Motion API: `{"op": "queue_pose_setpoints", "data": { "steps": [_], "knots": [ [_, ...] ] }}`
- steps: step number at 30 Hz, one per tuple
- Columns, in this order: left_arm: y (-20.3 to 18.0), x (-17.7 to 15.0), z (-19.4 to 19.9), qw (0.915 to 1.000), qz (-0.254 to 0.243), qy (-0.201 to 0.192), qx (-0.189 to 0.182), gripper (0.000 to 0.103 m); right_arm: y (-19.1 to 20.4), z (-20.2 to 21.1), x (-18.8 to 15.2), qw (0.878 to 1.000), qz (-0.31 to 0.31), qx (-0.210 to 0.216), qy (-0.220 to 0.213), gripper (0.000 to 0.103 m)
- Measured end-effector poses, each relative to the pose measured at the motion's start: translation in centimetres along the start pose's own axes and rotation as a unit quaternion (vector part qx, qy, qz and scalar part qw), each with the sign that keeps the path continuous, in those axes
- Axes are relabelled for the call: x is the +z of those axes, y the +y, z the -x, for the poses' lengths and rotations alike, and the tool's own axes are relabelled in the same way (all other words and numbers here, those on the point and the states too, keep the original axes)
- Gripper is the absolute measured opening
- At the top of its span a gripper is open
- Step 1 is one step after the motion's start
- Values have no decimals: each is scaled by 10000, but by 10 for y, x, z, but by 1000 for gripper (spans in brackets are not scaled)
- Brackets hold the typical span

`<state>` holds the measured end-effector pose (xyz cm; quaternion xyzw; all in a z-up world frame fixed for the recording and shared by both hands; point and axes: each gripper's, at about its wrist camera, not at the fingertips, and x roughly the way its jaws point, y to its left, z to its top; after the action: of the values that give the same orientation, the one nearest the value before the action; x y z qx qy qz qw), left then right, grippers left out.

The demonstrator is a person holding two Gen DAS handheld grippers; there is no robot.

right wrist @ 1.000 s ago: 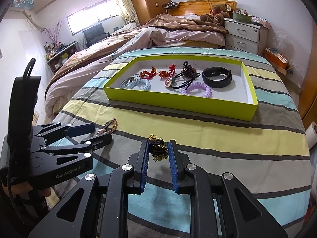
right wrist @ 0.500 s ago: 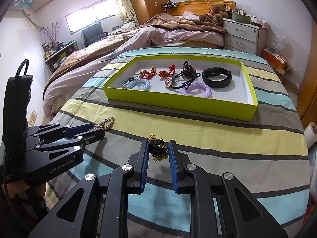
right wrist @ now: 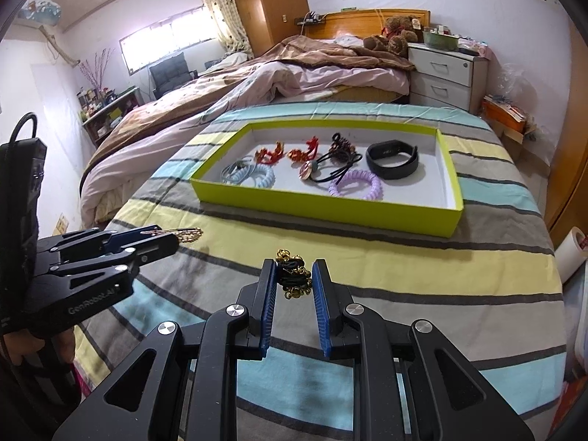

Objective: Organize jewelry
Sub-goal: 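Carry the rose-gold clip and gold flower clip over the green lid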

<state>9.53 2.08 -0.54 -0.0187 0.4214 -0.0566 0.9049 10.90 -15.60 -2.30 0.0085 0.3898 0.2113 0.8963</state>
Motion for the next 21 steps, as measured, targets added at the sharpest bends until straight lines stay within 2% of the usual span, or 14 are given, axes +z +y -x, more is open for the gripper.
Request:
{"op": "queue_pose_setpoints", "data": {
  "steps": [3,8,14,21],
  "knots": [
    [4,2,4,9998,115,-31,-140,25,-3,4,2,10000,-33,-21,-65,21],
    [2,11,12,9997,48,-181,-140,25,-7,10,9,9998,-68,-60,-182,21],
    [-7,39,14,9988,-102,-420,-215,25,-22,14,29,9991,-150,-200,-356,21],
    [-17,70,-13,9983,-130,-380,-428,25,-47,-2,56,9983,-243,-399,-337,21]
  ]
}}
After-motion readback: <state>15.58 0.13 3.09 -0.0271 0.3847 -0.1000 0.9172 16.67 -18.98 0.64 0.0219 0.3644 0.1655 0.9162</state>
